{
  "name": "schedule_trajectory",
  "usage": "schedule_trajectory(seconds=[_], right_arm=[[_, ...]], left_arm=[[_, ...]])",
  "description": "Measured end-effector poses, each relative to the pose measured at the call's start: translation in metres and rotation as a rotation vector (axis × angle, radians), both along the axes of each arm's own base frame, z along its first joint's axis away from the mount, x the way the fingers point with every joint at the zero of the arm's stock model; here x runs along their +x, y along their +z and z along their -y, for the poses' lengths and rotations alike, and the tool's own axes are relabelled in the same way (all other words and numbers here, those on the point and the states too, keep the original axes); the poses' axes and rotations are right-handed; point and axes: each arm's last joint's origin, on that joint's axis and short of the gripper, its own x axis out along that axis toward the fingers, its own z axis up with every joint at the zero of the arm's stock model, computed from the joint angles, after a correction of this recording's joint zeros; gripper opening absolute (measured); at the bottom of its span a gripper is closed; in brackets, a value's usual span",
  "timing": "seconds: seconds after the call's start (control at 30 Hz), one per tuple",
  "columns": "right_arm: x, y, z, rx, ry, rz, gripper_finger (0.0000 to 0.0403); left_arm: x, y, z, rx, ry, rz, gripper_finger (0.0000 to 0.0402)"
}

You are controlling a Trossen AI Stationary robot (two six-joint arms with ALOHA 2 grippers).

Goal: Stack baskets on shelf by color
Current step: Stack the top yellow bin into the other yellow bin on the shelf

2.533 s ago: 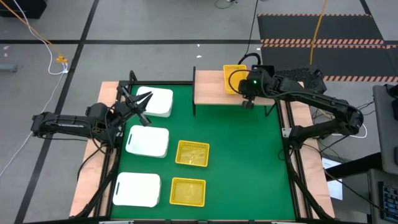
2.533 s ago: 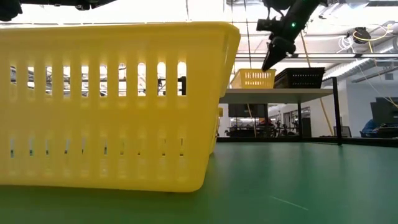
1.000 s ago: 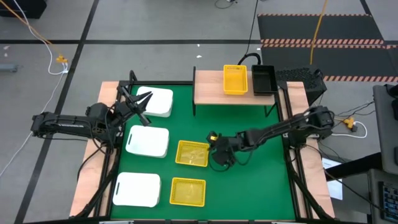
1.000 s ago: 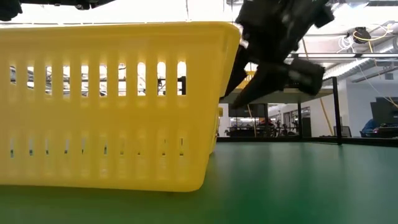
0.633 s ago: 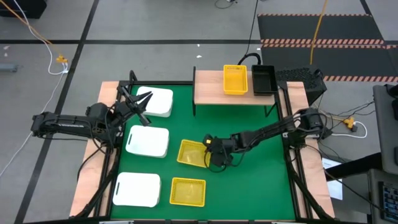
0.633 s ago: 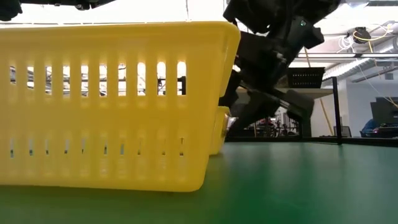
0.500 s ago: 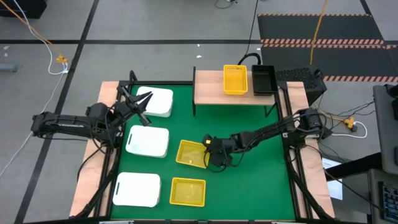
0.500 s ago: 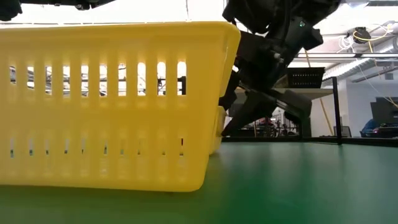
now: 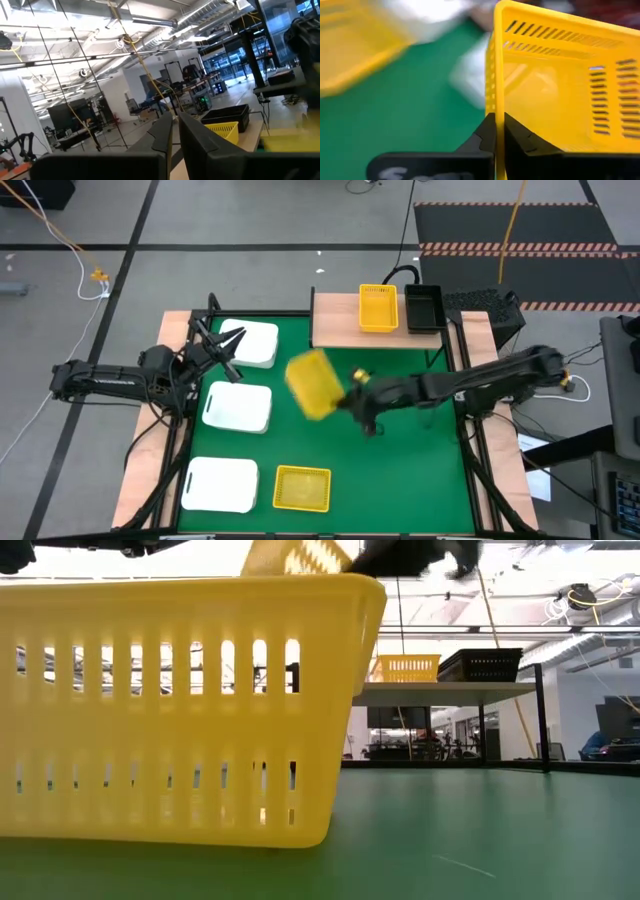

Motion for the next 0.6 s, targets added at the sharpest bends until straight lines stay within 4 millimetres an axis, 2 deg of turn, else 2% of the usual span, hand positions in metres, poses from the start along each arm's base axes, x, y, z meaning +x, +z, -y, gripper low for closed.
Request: schedule_trajectory(seconds=[0.1,0.2,0.27,0.33,0.4,0.5,0.6], right_arm=[[-0.022,0.035,0.02,-0.119,-0.275,0.14,0.0003],[-0.04,0.051,0.048,-0.117,-0.554,0.202,0.0002],[-0.049,0.057,0.066,-0.072,-0.666,0.226,0.0002],[-0.056,0.065,0.085,-0.033,-0.746,0.193,0.0002],[-0.058,0.081,0.104,0.019,-0.804,0.125,0.0002],[-0.055,0.104,0.126,0.087,-0.819,-0.004,0.0001],[-0.048,0.115,0.142,0.142,-0.791,-0.14,0.0001]], left_arm=[[0.0,0.0,0.0,-0.006,-0.003,0.007,0.0037],[0.0,0.0,0.0,-0.01,-0.004,0.011,0.0037],[0.0,0.0,0.0,-0.016,-0.007,0.014,0.0037],[0.0,0.0,0.0,-0.016,-0.008,0.012,0.0037],[0.0,0.0,0.0,-0.016,-0.007,0.015,0.0037],[0.0,0.001,0.0,-0.013,-0.006,0.023,0.0037],[-0.001,0.002,0.0,-0.011,-0.005,0.032,0.0037]])
